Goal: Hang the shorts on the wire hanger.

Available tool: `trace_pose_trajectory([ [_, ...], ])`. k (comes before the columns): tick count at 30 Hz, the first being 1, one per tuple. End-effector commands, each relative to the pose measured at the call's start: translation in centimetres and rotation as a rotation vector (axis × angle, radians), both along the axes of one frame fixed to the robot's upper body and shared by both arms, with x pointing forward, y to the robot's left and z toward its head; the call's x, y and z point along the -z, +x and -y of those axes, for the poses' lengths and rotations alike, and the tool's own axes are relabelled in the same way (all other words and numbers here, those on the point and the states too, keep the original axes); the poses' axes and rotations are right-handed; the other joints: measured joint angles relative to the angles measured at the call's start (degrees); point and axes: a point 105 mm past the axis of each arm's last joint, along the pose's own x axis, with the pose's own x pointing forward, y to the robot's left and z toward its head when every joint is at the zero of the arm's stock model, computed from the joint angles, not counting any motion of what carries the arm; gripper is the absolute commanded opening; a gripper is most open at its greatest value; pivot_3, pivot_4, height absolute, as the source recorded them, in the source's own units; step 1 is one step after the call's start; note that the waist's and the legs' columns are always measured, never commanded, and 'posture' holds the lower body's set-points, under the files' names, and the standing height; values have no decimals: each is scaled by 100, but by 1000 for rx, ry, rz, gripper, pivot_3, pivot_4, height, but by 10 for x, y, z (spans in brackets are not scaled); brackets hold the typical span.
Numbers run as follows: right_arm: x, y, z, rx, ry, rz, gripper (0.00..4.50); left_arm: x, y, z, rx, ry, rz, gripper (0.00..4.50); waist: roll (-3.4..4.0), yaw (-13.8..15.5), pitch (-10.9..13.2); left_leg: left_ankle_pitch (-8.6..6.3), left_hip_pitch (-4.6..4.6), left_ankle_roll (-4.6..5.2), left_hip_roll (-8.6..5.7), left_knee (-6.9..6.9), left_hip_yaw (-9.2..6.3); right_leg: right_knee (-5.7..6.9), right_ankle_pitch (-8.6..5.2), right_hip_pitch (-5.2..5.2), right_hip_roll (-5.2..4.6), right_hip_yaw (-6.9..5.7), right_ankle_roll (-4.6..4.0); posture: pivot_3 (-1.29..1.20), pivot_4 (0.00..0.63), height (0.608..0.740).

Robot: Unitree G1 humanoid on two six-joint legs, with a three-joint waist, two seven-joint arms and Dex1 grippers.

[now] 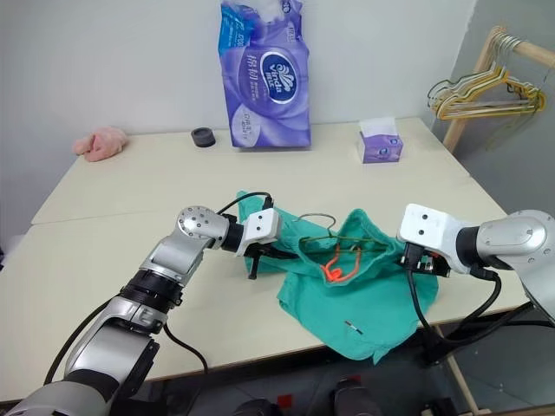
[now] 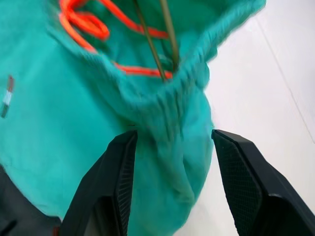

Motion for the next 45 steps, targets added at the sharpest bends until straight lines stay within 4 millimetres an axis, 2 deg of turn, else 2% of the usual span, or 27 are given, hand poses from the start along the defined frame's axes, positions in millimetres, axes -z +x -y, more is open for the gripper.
trace_pose_trajectory([
  [1,1,5,-6,-46,-11,19,2565,-12,-2,6,29,-33,32,0,0,-12,0,0,0,0,0,0,0,0,0,-1,0,0,-1,-222,61,740],
  [12,18,31,-12,-117,-74,-12,2565,-12,-3,6,37,-28,39,0,1,-14,0,0,0,0,-2,1,-4,4,2,-2,0,-3,-3,-207,50,740],
  [15,21,33,-14,-133,-78,-34,1964,-13,-3,5,34,-34,44,0,1,-10,-1,0,-2,0,-2,1,-5,6,2,-3,0,-3,-3,-203,49,740],
  [21,26,30,-17,-158,-75,-58,51,-18,0,7,12,-76,70,0,2,-7,-1,0,-1,-1,-2,2,-6,9,2,-3,-1,-3,-4,-200,45,740],
  [24,26,28,-19,-164,-66,-60,51,-20,0,8,4,-97,50,0,3,-7,-2,0,0,-1,-2,3,-7,13,2,-3,-1,-3,-4,-202,42,740],
  [25,26,28,-20,-166,-63,-58,0,-20,-1,9,11,-105,26,563,2,-8,-2,0,0,-1,-2,3,-7,14,2,-3,-1,-4,-4,-203,42,740],
  [27,26,27,-22,-169,-55,-57,0,-21,-4,9,23,-121,2,996,3,-9,-2,0,-1,-1,-2,3,-8,15,2,-4,-1,-5,-4,-208,42,740],
  [29,26,26,-23,-171,-50,-57,0,-23,-4,9,19,-141,-4,1637,3,-10,-2,0,-1,-1,-2,3,-8,15,2,-4,-1,-4,-4,-210,43,740],
  [33,26,23,-23,-171,-45,-59,0,-32,5,6,-41,-190,9,2793,3,-11,-2,1,-1,-1,-2,4,-8,16,2,-4,-1,-5,-4,-214,45,740],
  [36,25,20,-23,-172,-43,-61,0,-31,10,-16,-69,-139,3,3655,3,-23,-2,1,-1,-1,-2,4,-9,17,2,-5,-1,-5,-4,-217,50,740],
  [42,24,18,-21,-166,-40,-65,0,-30,25,-46,-142,-74,28,3655,3,-106,-2,1,-2,-1,-2,3,-10,21,2,-10,-2,-7,-4,-217,48,740],
  [45,22,18,-21,-163,-39,-62,0,-25,29,-52,-157,-40,34,3655,4,-113,-2,0,-4,-1,-4,4,-11,19,2,-9,-4,-8,-4,-217,47,740],
])
